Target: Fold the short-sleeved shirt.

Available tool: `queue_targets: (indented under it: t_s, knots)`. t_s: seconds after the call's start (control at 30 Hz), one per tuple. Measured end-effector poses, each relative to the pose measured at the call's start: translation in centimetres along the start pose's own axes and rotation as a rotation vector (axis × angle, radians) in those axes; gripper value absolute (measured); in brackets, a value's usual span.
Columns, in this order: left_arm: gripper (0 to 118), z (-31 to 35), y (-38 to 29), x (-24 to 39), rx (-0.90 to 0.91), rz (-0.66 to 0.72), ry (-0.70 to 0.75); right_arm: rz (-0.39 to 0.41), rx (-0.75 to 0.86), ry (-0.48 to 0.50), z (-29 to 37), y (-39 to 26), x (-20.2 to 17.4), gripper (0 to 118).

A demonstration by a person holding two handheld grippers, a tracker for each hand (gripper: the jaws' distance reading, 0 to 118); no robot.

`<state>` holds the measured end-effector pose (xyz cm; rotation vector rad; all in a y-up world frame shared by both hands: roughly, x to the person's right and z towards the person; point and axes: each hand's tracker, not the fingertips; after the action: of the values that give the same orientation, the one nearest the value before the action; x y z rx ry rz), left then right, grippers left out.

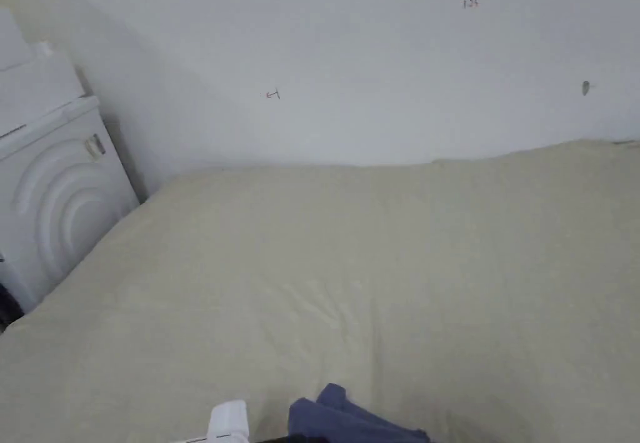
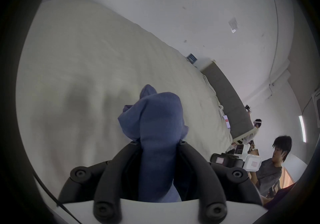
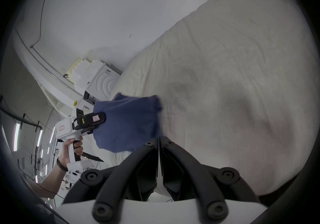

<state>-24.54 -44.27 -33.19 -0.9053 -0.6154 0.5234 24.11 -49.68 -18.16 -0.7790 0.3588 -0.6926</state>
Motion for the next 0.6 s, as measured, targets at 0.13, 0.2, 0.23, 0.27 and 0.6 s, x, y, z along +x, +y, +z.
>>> queue_targets:
  t_s: [0.13, 0.2, 0.23, 0.27, 0.6]
  knots:
    - [25, 8.3, 2.9, -7.6, 0.020, 0.048, 0.099, 0.002, -0.031, -0.030, 0.3, -1.5, -0.6, 1]
    - [25, 12.0, 4.0, -11.3, 0.020, 0.038, 0.186, -0.037, -0.064, -0.028, -0.2, -2.2, -0.6, 1]
    - [25, 13.3, 4.4, -12.7, 0.032, 0.055, 0.241, -0.049, -0.075, -0.033, -0.5, -2.6, -0.7, 1]
    - [25, 14.6, 4.6, -14.1, 0.038, 0.031, 0.300, -0.059, -0.090, -0.038, -0.9, -2.9, -0.8, 1]
    - [92, 17.8, 1.6, -22.4, 0.099, 0.264, 0.513, -0.089, -0.120, -0.060, -2.4, -3.3, -1.1, 1]
